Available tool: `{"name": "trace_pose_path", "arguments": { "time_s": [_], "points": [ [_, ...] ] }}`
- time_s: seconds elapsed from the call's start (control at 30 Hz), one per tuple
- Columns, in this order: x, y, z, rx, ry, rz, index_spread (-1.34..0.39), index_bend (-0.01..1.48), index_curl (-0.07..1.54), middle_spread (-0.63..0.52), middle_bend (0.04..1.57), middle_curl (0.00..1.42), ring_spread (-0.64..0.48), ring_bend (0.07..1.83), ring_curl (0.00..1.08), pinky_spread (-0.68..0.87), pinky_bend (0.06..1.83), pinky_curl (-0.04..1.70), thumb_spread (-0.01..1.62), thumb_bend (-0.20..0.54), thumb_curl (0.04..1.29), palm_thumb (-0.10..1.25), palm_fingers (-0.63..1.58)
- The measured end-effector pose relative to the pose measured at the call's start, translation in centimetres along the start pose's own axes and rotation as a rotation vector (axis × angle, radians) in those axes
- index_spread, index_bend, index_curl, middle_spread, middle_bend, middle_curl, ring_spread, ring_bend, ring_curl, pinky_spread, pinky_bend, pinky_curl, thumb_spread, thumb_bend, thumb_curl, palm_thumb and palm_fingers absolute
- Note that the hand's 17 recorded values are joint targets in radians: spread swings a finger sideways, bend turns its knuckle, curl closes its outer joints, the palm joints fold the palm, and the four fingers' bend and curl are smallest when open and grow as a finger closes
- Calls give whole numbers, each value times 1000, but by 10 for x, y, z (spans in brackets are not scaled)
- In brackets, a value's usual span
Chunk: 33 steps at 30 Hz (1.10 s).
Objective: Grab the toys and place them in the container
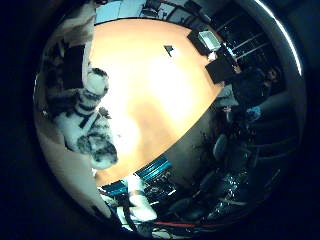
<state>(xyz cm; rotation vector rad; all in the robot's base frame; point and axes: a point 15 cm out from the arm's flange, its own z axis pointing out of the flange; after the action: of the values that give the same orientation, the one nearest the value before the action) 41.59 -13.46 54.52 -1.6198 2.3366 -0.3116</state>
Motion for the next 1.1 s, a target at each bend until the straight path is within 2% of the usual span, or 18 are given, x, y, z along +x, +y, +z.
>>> {"name": "trace_pose_path", "arguments": {
  "time_s": [0.23,0.53,0.9,1.03,1.1],
  "points": [
    [-121,32,-21,8,-95,-148,-198,1163,793,-138,1336,762,-248,1299,830,-210,1126,1106,1157,-11,557,1068,1102],
    [-259,97,-32,-7,-189,-353,-198,1163,791,-138,1336,760,-250,1298,841,-216,1114,1124,1139,-11,564,1067,1104],
    [-342,150,-27,-32,-260,-536,-198,1162,790,-138,1336,759,-252,1291,850,-222,1112,1139,1139,-13,566,1062,1105],
    [-352,147,-27,-10,-278,-540,-205,1140,786,-143,1313,757,-253,1287,843,-233,1102,1120,1171,-30,540,956,1087],
    [-357,144,-23,-8,-288,-545,-225,1024,760,-149,1257,737,-249,1260,799,-262,1047,1055,1183,-33,498,866,1049]
  ]
}}
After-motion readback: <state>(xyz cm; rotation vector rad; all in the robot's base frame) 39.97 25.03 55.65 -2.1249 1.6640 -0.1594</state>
